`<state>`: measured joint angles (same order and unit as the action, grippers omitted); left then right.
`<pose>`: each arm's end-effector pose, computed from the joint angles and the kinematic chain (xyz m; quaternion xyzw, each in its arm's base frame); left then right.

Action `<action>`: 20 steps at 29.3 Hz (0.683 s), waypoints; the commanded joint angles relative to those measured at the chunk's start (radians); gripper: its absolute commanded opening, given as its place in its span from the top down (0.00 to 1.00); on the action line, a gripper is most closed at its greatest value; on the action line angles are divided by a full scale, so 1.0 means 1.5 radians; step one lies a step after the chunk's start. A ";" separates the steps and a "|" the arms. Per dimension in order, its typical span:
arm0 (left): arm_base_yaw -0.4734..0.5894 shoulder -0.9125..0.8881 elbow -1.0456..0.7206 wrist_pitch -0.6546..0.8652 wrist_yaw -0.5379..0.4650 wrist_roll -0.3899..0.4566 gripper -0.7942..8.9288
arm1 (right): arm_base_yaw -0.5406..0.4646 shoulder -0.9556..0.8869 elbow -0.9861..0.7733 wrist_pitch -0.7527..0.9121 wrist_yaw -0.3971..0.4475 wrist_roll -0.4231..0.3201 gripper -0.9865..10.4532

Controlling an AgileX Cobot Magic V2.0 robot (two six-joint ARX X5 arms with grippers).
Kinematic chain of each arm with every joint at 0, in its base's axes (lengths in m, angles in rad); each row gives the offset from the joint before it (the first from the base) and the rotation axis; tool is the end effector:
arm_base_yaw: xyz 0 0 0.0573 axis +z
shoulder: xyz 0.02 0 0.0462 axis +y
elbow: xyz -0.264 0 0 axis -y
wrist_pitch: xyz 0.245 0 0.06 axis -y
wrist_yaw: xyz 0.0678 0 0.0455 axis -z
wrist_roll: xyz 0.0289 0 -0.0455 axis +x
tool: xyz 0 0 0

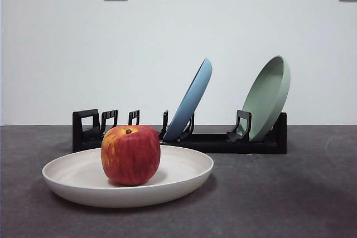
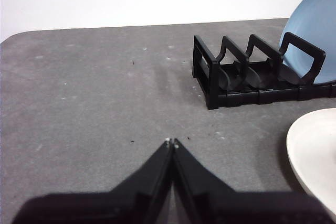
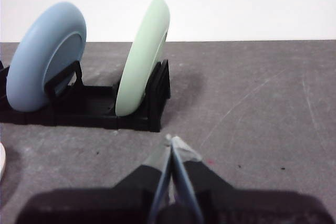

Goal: Take the yellow plate from the plate rack,put the plate on the table,take the apple from the table,put the apple in the plate

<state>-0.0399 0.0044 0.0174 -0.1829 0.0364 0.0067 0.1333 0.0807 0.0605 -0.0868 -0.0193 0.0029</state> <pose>0.0954 -0.0049 0.1515 0.0035 0.0847 -0.0383 0.9957 0.0982 0.0137 0.1695 -0.0016 0.0535 0.0760 0.9957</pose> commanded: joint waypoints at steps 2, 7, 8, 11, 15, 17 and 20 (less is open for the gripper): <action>0.002 -0.002 -0.009 0.002 -0.003 -0.004 0.92 | -0.001 -0.027 -0.030 0.007 -0.001 -0.001 0.91; 0.002 -0.002 -0.009 0.002 -0.003 -0.005 0.92 | -0.001 -0.046 -0.036 -0.048 -0.002 -0.001 0.91; 0.002 -0.002 -0.009 0.002 -0.003 -0.005 0.92 | -0.001 -0.049 -0.036 -0.063 -0.002 -0.001 0.91; 0.002 -0.002 -0.009 0.002 -0.003 -0.005 0.92 | -0.001 -0.053 -0.036 -0.063 -0.006 0.001 0.91; 0.002 -0.002 -0.009 0.002 -0.004 -0.005 0.92 | 0.000 -0.050 -0.036 -0.063 -0.005 0.005 0.91; 0.002 -0.002 -0.009 0.002 -0.004 -0.005 0.92 | 0.000 -0.049 -0.036 -0.063 -0.004 0.005 0.91; 0.002 -0.002 -0.009 0.002 -0.004 -0.005 0.92 | 0.000 -0.048 -0.036 -0.063 -0.003 0.005 0.91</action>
<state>-0.0399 0.0044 0.0174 -0.1829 0.0357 0.0067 0.1326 0.0074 0.0177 -0.1776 -0.0257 0.0032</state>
